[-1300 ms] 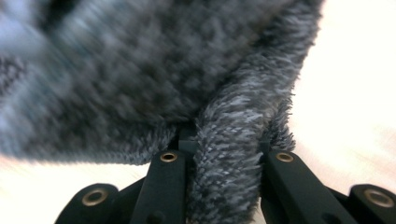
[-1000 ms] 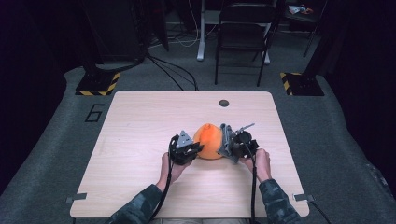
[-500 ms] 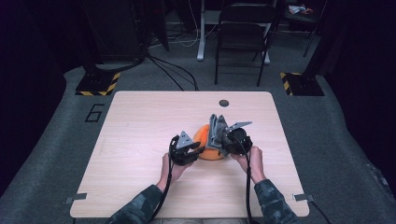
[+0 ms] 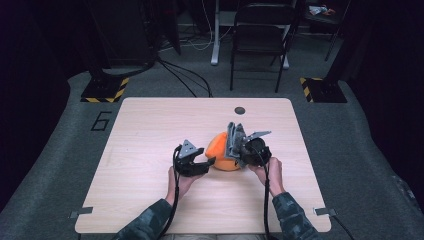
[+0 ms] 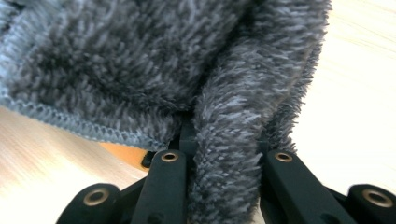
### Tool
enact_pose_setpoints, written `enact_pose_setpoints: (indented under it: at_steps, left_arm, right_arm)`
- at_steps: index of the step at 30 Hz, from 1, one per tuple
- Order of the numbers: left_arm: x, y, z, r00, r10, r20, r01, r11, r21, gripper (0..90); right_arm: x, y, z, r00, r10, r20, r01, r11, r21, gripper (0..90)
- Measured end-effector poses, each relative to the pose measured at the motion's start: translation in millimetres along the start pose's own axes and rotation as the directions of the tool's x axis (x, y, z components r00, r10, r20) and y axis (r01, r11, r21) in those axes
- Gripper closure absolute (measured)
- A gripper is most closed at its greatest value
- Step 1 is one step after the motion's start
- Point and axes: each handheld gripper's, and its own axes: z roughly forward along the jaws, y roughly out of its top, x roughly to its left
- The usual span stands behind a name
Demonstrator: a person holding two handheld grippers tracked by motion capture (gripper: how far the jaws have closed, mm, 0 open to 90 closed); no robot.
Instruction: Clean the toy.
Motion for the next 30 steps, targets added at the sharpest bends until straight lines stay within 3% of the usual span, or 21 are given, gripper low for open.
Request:
enact_pose_setpoints:
  at_steps: [2, 4, 11, 14, 18, 23, 27, 30]
  left_arm:
    - [3.6, -5.1, 4.2, 0.9983, -0.058, -0.005, 0.058, 0.9980, 0.023, 37.7]
    - [4.7, -7.3, 6.5, 0.9966, -0.082, 0.006, 0.081, 0.9964, 0.022, 38.5]
    - [-0.9, -0.3, 10.8, 0.9989, -0.041, 0.022, 0.041, 0.9991, -0.008, 43.7]
    - [-3.4, -1.2, 14.0, 0.9992, -0.036, 0.018, 0.036, 0.9993, 0.001, 52.1]
    - [-4.7, -0.4, 13.8, 0.9998, -0.012, 0.013, 0.012, 0.9999, -0.004, 70.0]
    - [-8.8, 1.9, 13.5, 0.9989, 0.044, 0.014, -0.044, 0.9989, -0.016, 78.5]
    - [-9.4, 5.5, 13.4, 0.9959, 0.090, 0.007, -0.090, 0.9952, -0.037, 80.7]
    - [-8.5, 11.0, 12.3, 0.9949, 0.100, 0.009, -0.100, 0.9940, -0.045, 81.0]
  right_arm:
    - [-2.1, -0.7, -0.3, 0.9999, 0.011, -0.010, -0.011, 1.000, 0.002, 76.2]
    - [-2.7, -0.6, -0.2, 0.9999, 0.015, -0.007, -0.015, 1.000, 0.003, 76.2]
    - [-2.4, -1.8, -1.3, 0.9999, -0.014, -0.009, 0.014, 1.000, 0.003, 76.1]
    - [-1.3, -3.3, -1.8, 0.9998, -0.020, -0.009, 0.020, 1.000, -0.004, 76.1]
    - [-1.2, -3.7, -2.7, 0.9996, -0.029, 0.003, 0.029, 1.000, -0.006, 76.0]
    - [-3.9, -3.7, -5.8, 0.9997, -0.022, 0.007, 0.022, 1.000, -0.006, 76.1]
    - [-9.7, -2.1, -12.7, 0.9998, 0.020, -0.007, -0.020, 1.000, -0.021, 75.9]
    - [-13.9, -0.1, -18.6, 0.9993, 0.038, -0.001, -0.038, 0.999, -0.029, 75.8]
